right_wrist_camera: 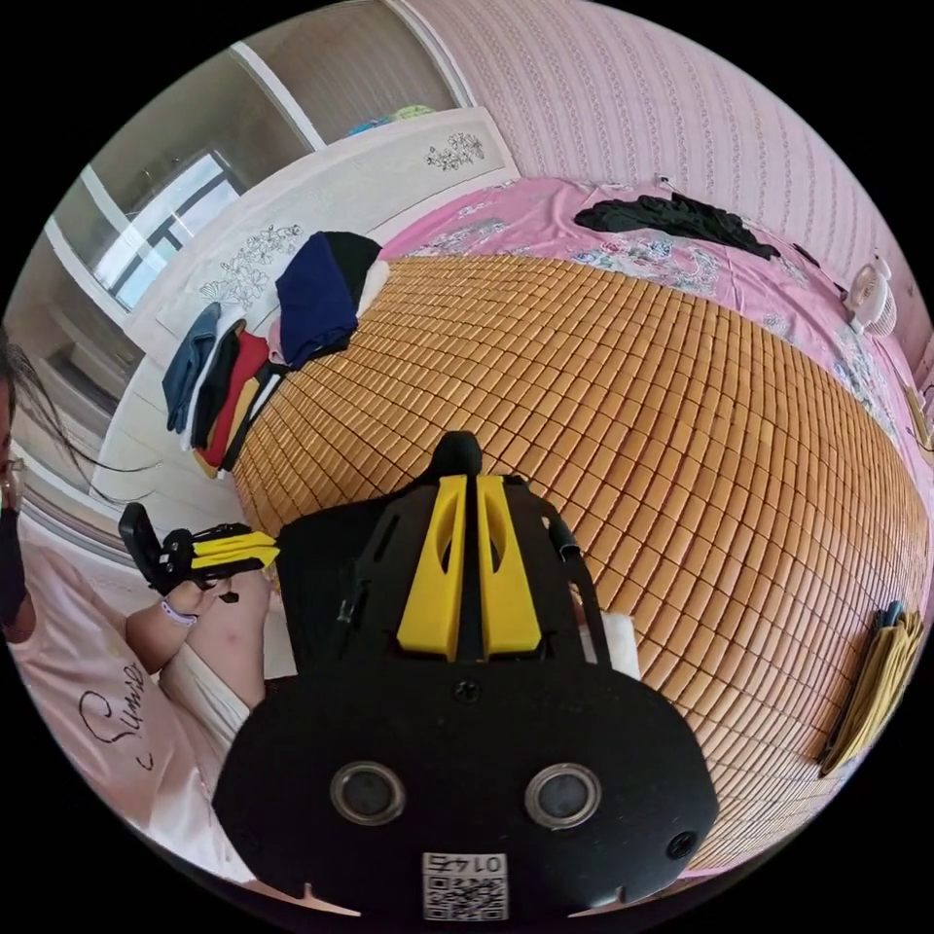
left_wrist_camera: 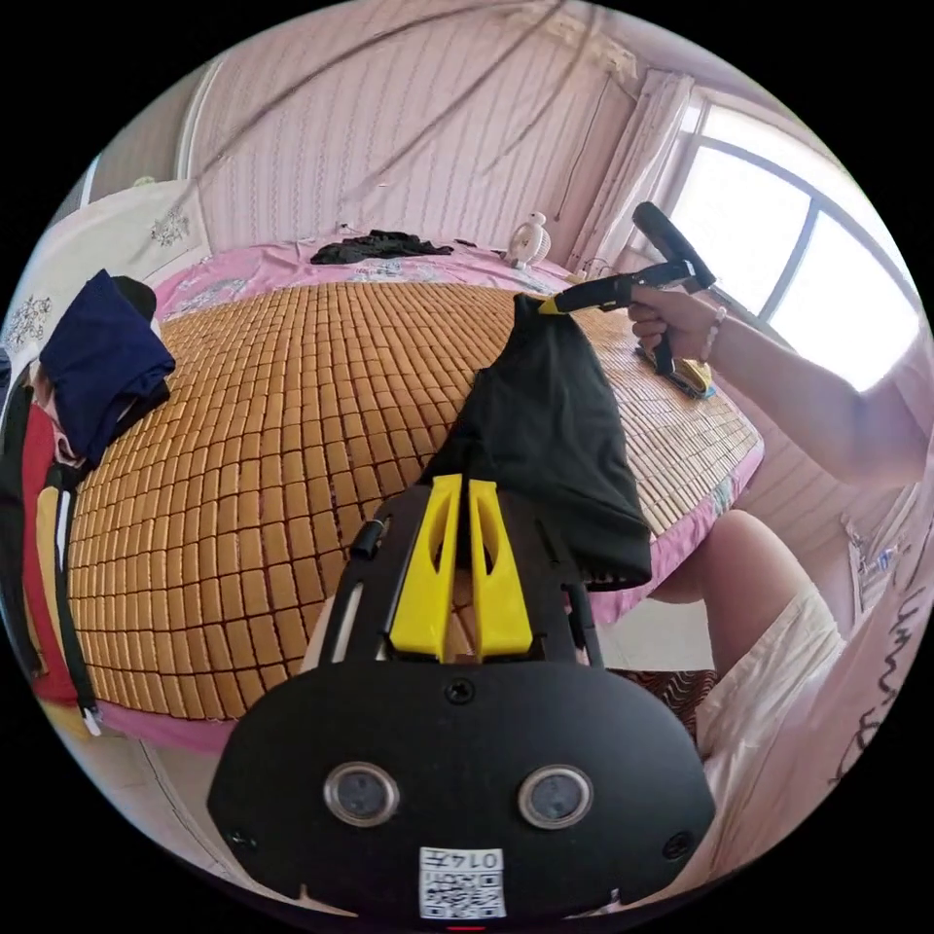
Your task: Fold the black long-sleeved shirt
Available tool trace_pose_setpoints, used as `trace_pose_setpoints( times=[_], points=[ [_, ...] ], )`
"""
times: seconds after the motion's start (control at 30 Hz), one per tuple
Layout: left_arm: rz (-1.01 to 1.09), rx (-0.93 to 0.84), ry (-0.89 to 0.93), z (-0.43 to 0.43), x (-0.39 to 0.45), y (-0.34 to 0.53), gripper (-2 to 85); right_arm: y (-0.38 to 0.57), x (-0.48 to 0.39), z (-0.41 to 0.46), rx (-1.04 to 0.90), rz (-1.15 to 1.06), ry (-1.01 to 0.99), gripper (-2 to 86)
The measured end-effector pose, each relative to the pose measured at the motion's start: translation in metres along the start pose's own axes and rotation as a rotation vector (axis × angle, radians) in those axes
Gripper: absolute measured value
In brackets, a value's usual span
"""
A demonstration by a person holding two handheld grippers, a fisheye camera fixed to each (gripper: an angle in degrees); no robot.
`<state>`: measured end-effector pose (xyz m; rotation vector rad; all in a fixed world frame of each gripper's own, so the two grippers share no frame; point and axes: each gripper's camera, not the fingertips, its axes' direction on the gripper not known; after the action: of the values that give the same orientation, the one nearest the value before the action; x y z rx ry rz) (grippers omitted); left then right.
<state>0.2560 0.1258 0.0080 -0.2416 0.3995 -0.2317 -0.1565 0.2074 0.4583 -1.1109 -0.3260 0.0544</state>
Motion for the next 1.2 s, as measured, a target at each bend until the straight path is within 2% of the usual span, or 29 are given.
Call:
trace_pose_setpoints(
  times=[0.1,0.2,0.33,0.43,0.5,0.57,0.7,0.8,0.93,1.0,1.2],
  points=[
    [-0.045,-0.089,-0.02,0.022,-0.013,0.003,0.1,-0.013,0.008,0.041,-0.114,0.088,0.049,3.8],
    [-0.054,-0.047,-0.018,0.012,-0.014,0.004,1.0,-0.024,-0.001,0.052,-0.1,0.015,0.066,8.0],
    [-0.085,-0.012,-0.084,0.0,-0.017,0.008,3.7,-0.046,0.001,0.085,-0.261,0.001,0.095,13.6],
    [-0.13,0.038,0.01,-0.003,-0.023,0.009,8.9,-0.056,-0.002,0.094,-0.313,-0.036,0.106,13.4],
    [-0.167,-0.003,0.074,0.008,-0.025,0.009,10.7,-0.058,-0.005,0.095,-0.318,-0.063,0.114,13.0],
    [-0.16,-0.065,0.06,0.018,-0.021,0.009,11.1,-0.056,-0.008,0.093,-0.299,-0.089,0.121,11.9],
    [-0.104,-0.072,-0.035,0.018,-0.007,0.012,8.5,-0.053,-0.01,0.09,-0.285,-0.082,0.069,8.9],
    [-0.095,-0.084,0.02,0.017,-0.001,0.015,4.1,-0.048,-0.017,0.085,-0.276,-0.095,0.058,6.7],
    [-0.052,-0.054,0.019,0.001,0.008,0.018,2.3,-0.033,-0.031,0.041,-0.132,-0.131,0.044,4.9],
    [0.001,0.056,0.048,-0.033,0.019,0.022,1.4,-0.021,-0.036,0.012,-0.045,-0.151,0.004,4.6],
    [0.158,0.235,0.063,-0.11,0.062,0.041,0.6,0.016,-0.049,-0.065,0.202,-0.193,-0.104,3.6]
  ],
)
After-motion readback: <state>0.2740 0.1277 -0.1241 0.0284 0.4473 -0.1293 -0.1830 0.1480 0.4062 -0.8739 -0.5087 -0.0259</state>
